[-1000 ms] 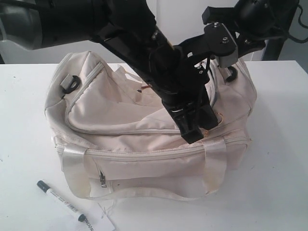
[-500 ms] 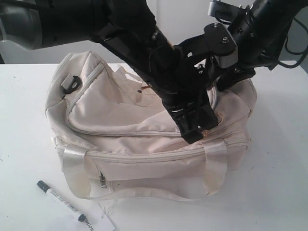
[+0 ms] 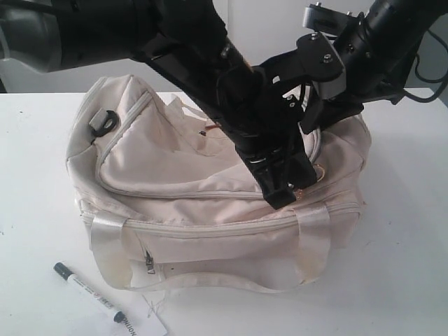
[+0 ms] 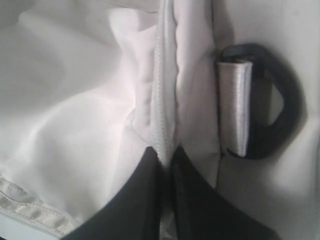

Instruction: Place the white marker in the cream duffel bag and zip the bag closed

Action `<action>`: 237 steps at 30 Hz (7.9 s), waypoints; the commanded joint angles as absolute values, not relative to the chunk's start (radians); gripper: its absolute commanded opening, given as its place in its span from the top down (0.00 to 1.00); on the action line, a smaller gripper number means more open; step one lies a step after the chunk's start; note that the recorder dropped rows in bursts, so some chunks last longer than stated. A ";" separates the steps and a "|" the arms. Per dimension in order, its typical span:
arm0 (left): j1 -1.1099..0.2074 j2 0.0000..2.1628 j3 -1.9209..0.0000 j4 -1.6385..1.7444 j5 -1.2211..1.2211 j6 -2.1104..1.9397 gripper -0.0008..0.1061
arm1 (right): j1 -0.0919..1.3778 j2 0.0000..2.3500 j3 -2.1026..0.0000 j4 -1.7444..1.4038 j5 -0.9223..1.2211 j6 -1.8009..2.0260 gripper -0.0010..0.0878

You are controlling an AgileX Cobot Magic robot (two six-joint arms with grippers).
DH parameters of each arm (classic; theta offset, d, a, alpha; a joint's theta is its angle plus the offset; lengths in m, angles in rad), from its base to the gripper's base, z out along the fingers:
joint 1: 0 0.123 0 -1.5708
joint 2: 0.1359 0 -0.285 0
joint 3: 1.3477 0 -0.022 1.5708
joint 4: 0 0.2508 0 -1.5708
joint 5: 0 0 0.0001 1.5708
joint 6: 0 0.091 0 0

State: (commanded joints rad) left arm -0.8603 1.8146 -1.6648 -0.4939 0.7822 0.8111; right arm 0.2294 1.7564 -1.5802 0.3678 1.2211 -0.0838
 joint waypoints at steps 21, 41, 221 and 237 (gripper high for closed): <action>-0.860 1.815 -1.665 -0.437 0.930 0.811 0.99 | 0.229 1.735 -1.582 0.368 1.221 -0.084 0.99; -0.860 1.815 -1.665 -0.302 1.025 0.811 0.99 | 0.229 1.722 -1.582 0.364 1.210 -0.084 0.99; -0.860 1.728 -1.178 -0.804 0.157 -0.025 0.44 | 0.229 1.722 -1.582 0.341 1.173 -0.127 0.99; -0.860 1.734 -1.178 -0.802 0.153 -0.019 0.80 | 0.229 1.722 -1.582 0.342 1.174 -0.127 0.99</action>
State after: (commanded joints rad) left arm -0.8603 1.7341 -1.1778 -0.8022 0.1526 -0.0190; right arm 0.2294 1.7224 -1.5821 0.3418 1.1745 -0.1270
